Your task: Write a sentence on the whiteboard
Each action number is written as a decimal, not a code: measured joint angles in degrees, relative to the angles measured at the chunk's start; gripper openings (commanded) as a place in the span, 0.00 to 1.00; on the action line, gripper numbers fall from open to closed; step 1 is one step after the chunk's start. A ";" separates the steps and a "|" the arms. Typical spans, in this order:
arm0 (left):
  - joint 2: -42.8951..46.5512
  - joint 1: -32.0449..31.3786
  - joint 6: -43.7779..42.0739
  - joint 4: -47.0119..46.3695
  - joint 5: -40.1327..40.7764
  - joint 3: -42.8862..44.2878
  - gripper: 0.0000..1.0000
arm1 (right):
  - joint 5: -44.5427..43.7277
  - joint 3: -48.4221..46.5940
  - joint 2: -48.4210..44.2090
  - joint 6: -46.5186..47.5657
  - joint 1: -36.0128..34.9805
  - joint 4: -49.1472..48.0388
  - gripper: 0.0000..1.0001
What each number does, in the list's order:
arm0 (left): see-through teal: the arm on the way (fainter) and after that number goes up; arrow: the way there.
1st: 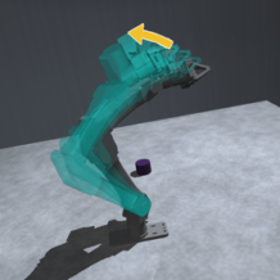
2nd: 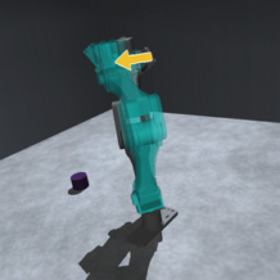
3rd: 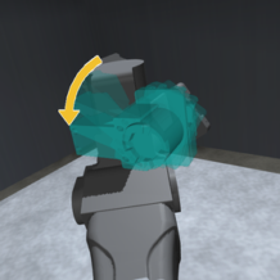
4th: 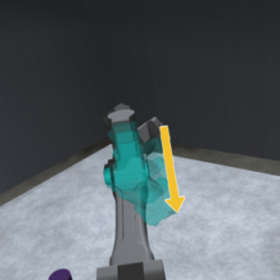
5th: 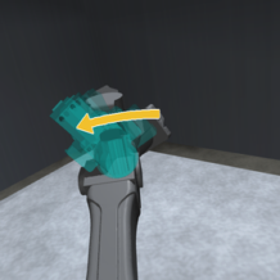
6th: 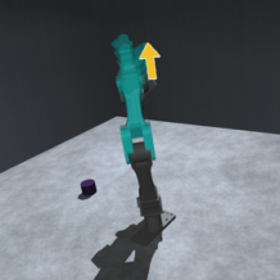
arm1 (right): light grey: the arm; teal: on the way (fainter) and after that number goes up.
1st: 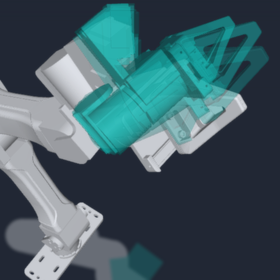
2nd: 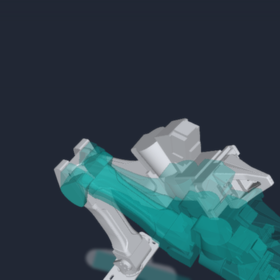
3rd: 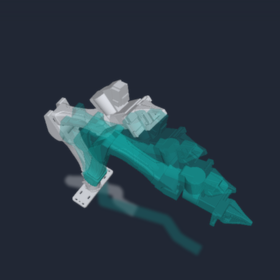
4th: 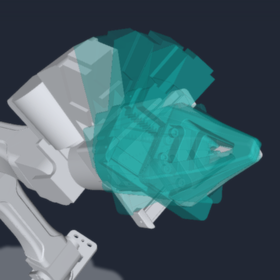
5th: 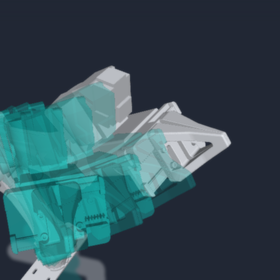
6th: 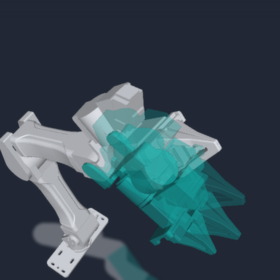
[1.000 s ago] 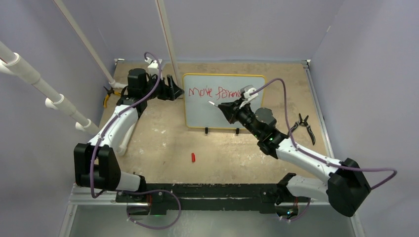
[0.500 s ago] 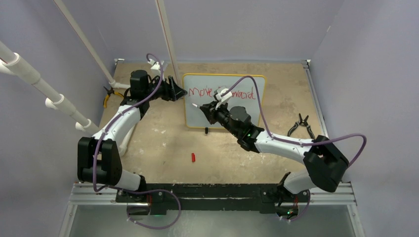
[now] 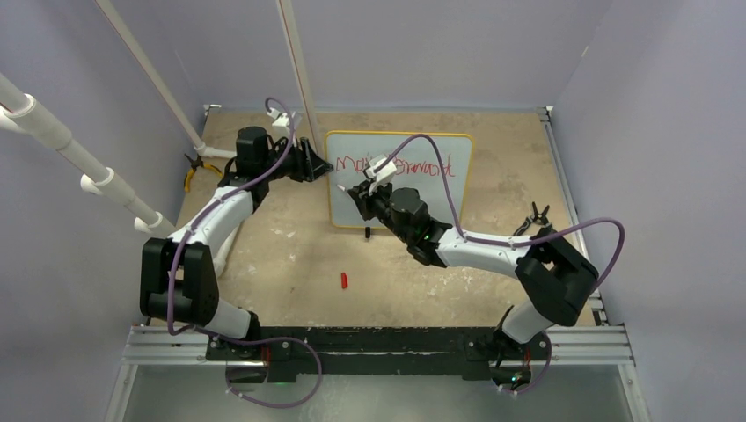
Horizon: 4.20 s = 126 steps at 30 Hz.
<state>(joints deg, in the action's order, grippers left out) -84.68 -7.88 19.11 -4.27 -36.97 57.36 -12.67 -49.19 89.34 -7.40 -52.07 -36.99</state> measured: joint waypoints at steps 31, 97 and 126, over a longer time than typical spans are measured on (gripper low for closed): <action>-0.72 -0.87 0.39 -0.72 -0.13 0.00 0.25 | -2.97 0.02 1.42 -1.73 -1.25 2.97 0.00; -0.92 -0.94 0.39 -1.25 -0.31 0.00 0.19 | -11.30 2.01 -0.48 -4.59 -2.40 0.87 0.00; -0.94 -1.16 0.37 -1.25 -0.09 0.00 0.17 | -9.92 4.68 -7.48 -2.01 -2.23 -4.09 0.00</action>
<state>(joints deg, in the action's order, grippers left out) -85.62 -9.04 19.49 -5.52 -37.06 57.36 -22.59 -44.51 81.87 -9.41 -54.30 -41.08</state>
